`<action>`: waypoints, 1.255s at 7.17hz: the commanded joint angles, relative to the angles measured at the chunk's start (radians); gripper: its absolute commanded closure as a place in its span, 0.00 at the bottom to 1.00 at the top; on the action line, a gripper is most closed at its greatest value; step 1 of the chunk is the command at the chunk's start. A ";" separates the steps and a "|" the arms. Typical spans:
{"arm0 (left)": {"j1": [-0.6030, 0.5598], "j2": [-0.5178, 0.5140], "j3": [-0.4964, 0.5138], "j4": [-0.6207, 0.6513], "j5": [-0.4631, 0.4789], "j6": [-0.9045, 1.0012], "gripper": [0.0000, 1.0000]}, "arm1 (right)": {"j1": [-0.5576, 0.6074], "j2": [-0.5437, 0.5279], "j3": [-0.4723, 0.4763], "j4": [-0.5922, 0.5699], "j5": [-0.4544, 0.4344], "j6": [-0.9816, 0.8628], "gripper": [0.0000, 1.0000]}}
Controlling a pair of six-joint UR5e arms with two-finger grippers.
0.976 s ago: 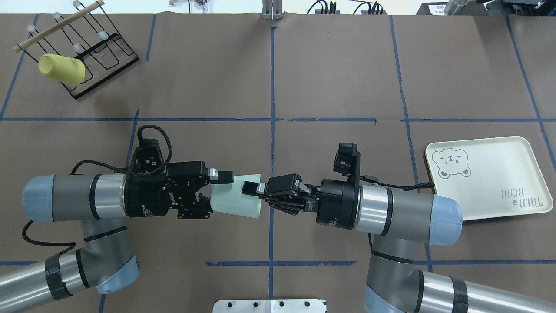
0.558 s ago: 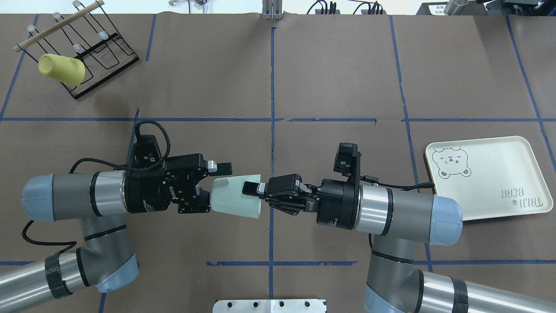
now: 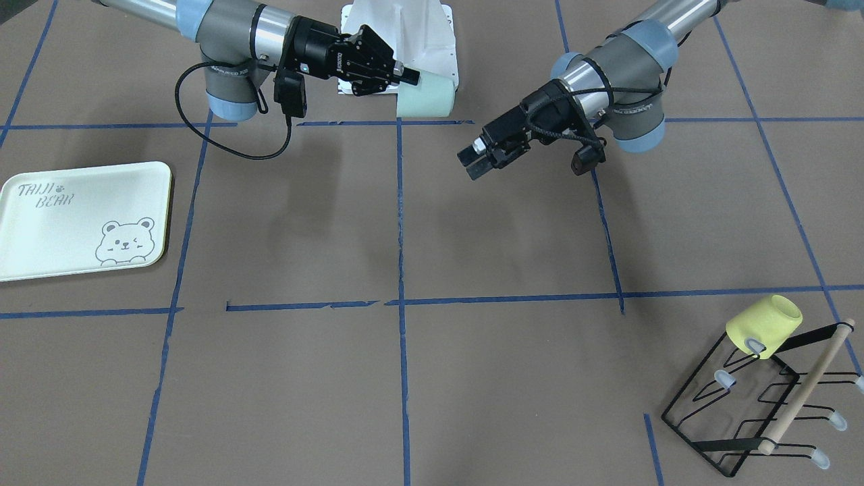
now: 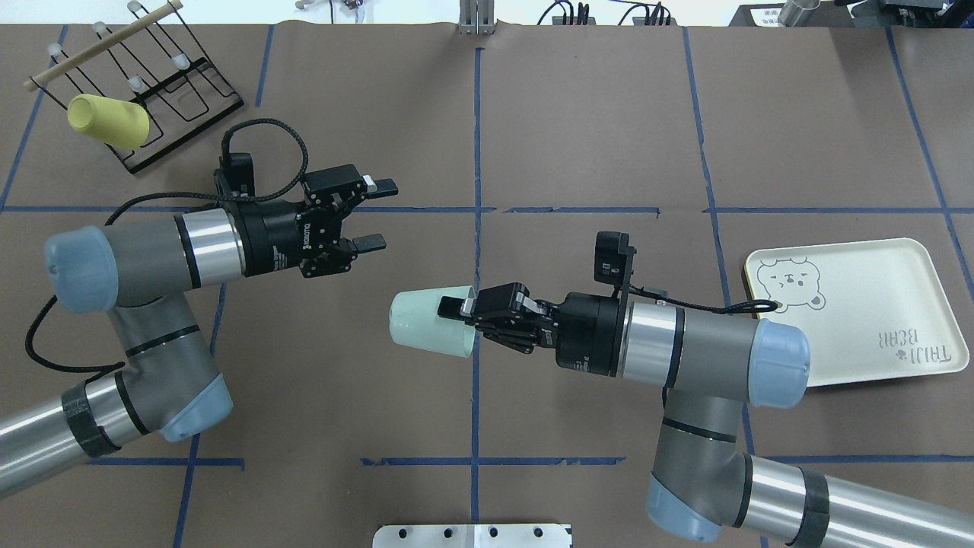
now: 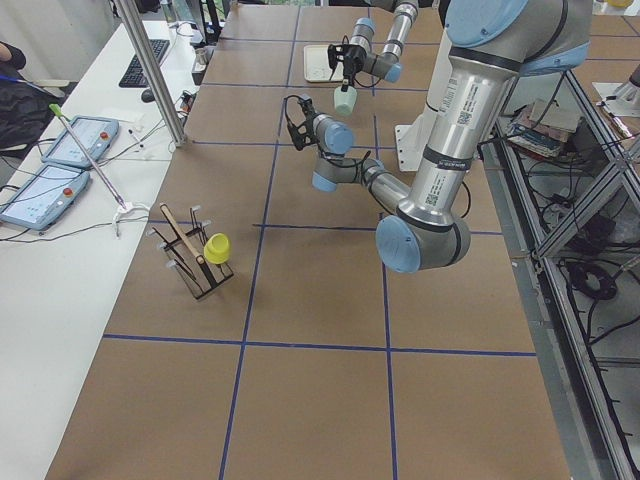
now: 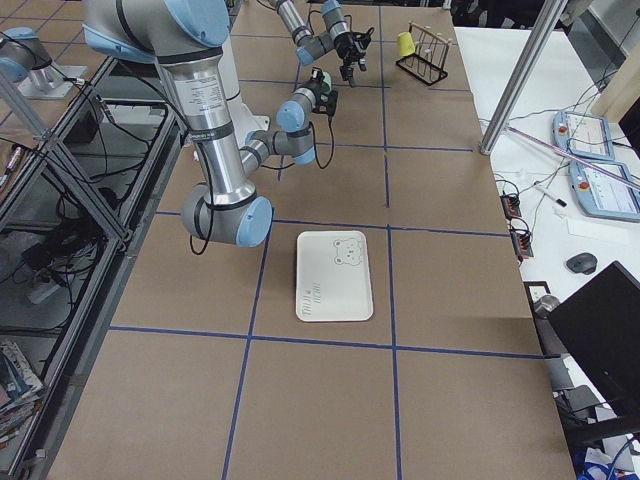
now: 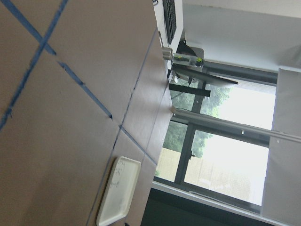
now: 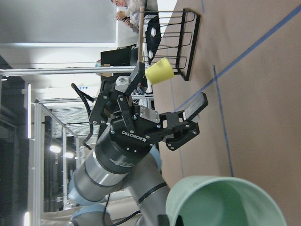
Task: Left arm grabs green cup and hands to right arm on tray
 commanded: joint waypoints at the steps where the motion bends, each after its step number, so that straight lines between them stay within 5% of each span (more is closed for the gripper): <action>1: -0.086 -0.005 -0.010 0.345 -0.122 0.224 0.00 | 0.112 0.001 0.009 -0.217 0.135 -0.045 1.00; 3: -0.196 0.000 -0.036 0.638 -0.273 0.471 0.00 | 0.200 0.010 0.075 -0.570 0.278 -0.199 1.00; 7: -0.264 0.039 -0.316 1.350 -0.293 1.104 0.00 | 0.258 0.011 0.377 -1.500 0.302 -0.697 1.00; 9: -0.321 0.198 -0.424 1.406 -0.307 1.374 0.00 | 0.323 -0.014 0.443 -1.678 0.306 -0.960 1.00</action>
